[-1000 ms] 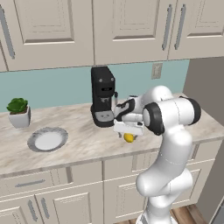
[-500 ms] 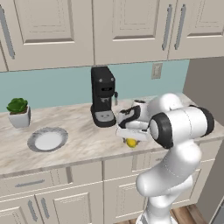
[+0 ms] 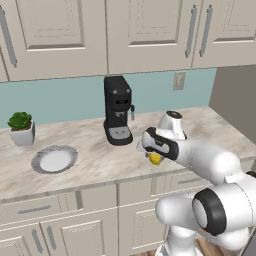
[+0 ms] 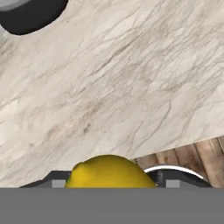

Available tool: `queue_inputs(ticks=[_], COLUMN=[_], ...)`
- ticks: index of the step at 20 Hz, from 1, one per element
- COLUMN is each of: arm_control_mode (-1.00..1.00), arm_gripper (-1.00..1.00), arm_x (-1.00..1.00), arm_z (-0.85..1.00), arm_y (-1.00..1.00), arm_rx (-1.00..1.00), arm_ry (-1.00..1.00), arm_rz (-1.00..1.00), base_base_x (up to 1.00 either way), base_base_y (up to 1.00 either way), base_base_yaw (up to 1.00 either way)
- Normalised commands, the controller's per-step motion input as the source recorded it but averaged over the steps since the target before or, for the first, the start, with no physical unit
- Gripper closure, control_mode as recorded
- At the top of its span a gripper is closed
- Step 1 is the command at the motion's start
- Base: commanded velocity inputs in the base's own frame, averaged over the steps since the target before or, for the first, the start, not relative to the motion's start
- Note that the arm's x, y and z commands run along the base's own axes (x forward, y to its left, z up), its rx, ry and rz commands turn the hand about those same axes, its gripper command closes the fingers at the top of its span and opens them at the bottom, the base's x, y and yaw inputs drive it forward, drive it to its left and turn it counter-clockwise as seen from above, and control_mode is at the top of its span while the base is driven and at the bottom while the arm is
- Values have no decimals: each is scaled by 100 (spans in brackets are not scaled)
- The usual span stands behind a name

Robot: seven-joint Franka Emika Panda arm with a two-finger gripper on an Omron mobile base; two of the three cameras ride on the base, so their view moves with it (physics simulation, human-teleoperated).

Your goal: Place the sweet potato and lemon inside the fridge drawer. Close the drawer after placing the vegetables.

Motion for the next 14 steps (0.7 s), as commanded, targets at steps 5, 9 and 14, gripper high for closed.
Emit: queue_inputs(ticks=[5, 9, 14], arm_control_mode=[-100, -100, -100], arm_gripper=[100, 100, 100], arm_x=[-46, -66, -57], arm_z=[100, 90, 44], arm_y=[0, -1, 0], arm_rx=[0, 0, 0], arm_ry=[-27, -20, -9], arm_rz=[0, -1, -2], base_base_x=[0, 0, 0], base_base_y=[0, 0, 0], base_base_yaw=[0, 0, 0])
